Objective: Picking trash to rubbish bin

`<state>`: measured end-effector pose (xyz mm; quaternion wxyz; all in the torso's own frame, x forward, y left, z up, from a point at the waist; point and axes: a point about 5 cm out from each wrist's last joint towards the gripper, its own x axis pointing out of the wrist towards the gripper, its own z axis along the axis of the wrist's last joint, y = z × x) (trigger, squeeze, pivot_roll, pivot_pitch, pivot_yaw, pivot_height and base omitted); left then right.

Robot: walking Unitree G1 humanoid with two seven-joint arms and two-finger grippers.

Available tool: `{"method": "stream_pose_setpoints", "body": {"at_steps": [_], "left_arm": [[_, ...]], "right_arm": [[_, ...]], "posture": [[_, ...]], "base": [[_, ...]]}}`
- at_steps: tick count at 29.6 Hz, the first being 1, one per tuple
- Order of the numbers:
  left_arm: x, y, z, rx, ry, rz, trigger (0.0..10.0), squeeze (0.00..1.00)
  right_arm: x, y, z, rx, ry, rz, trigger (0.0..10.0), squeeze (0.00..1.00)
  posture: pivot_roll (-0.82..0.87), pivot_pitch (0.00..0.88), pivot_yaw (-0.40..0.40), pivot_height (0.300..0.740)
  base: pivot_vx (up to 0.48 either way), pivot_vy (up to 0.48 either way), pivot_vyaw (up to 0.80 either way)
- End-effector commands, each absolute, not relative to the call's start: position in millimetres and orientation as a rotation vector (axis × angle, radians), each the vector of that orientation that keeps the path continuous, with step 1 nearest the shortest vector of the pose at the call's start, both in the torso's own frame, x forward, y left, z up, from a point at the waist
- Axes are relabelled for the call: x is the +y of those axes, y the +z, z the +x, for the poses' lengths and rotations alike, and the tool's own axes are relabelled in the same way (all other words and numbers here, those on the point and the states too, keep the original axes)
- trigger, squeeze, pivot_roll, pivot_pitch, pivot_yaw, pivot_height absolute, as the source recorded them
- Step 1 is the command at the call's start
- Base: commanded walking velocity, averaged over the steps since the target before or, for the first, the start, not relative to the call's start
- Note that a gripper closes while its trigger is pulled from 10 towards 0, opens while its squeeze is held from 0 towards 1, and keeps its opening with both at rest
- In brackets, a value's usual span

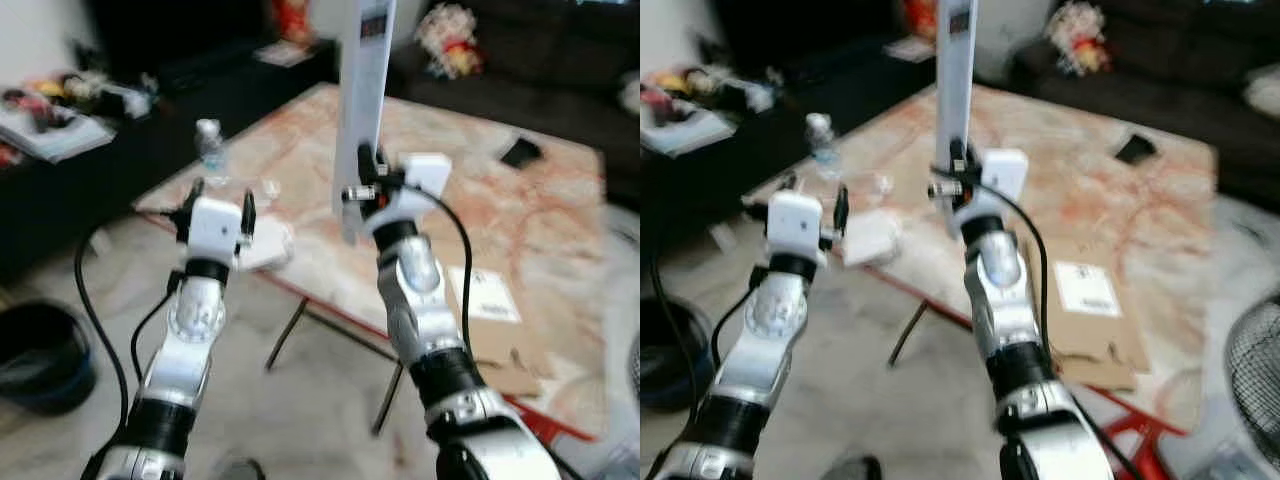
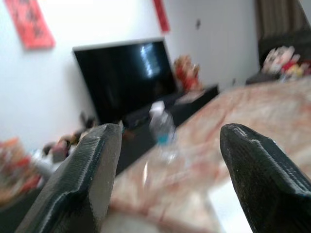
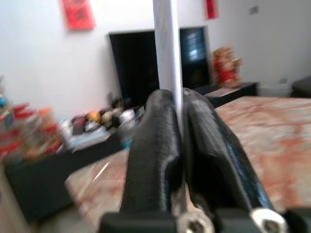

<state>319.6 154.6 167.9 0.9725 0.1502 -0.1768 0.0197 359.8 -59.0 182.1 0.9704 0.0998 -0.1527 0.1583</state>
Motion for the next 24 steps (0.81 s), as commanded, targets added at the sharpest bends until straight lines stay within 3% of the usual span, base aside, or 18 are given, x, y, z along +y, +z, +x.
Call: {"method": "stream_pose_setpoints", "body": {"at_steps": [1, 14, 24], "left_arm": [[152.2, 172.4, 320.1, -0.38, 0.035, 0.315, 10.0, 0.0], [150.7, 166.9, 319.0, -0.365, 0.032, 0.31, 10.0, 0.0], [154.4, 152.2, 315.6, -0.316, 0.035, 0.316, 10.0, 0.0]], "right_arm": [[-59.2, 179.3, 358.6, -0.307, 0.316, 0.203, 10.0, 0.0], [-59.9, 179.2, 359.2, -0.315, 0.313, 0.199, 10.0, 0.0], [-62.9, 148.8, 350.8, -0.225, 0.344, 0.143, 10.0, 0.0]], "posture": [[0.13, 0.126, -0.035, 0.74], [0.13, 0.131, -0.037, 0.74], [0.13, 0.135, -0.041, 0.74]], "base": [[0.0, 0.0, 0.0], [0.0, 0.0, 0.0], [0.0, 0.0, 0.0]]}}
